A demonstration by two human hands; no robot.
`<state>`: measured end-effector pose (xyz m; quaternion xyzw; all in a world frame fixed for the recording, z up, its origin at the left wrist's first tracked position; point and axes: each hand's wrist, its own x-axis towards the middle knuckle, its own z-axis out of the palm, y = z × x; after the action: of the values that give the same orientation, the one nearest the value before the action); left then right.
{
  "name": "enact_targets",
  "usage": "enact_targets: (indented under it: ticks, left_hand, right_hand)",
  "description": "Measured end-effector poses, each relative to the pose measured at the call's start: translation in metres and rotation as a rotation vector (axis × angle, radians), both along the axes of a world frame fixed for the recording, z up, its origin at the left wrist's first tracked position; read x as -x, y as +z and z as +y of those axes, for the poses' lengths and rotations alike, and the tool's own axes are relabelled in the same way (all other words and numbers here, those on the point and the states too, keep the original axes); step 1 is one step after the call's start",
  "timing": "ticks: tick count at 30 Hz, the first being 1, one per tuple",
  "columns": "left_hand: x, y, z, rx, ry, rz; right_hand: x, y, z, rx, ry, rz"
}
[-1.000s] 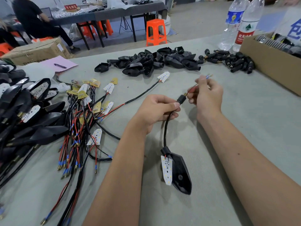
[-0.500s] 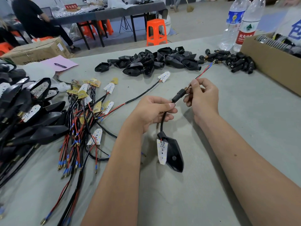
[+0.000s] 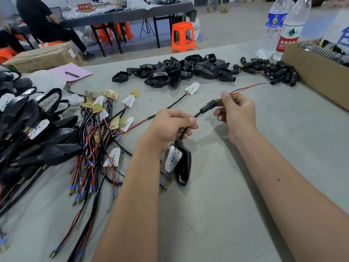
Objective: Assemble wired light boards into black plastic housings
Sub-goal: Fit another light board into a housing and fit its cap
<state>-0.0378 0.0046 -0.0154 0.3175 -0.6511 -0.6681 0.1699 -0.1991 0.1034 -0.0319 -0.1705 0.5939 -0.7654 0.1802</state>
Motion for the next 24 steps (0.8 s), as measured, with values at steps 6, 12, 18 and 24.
enact_targets:
  ticks: [6, 12, 18, 24]
  left_hand:
    - [0.001, 0.0, 0.002, 0.018, 0.008, 0.001]
    - [-0.004, 0.003, -0.002, 0.031, 0.009, -0.002]
    - [-0.008, 0.005, -0.003, 0.047, -0.037, -0.002]
    - [-0.005, 0.004, -0.004, 0.057, -0.014, 0.002]
  right_hand:
    - [0.0, 0.0, 0.002, 0.032, -0.006, -0.011]
    - [-0.004, 0.001, 0.003, 0.037, -0.018, 0.023]
    - [-0.005, -0.001, 0.002, 0.012, -0.084, 0.039]
    - [-0.003, 0.0, 0.001, 0.041, -0.03, -0.023]
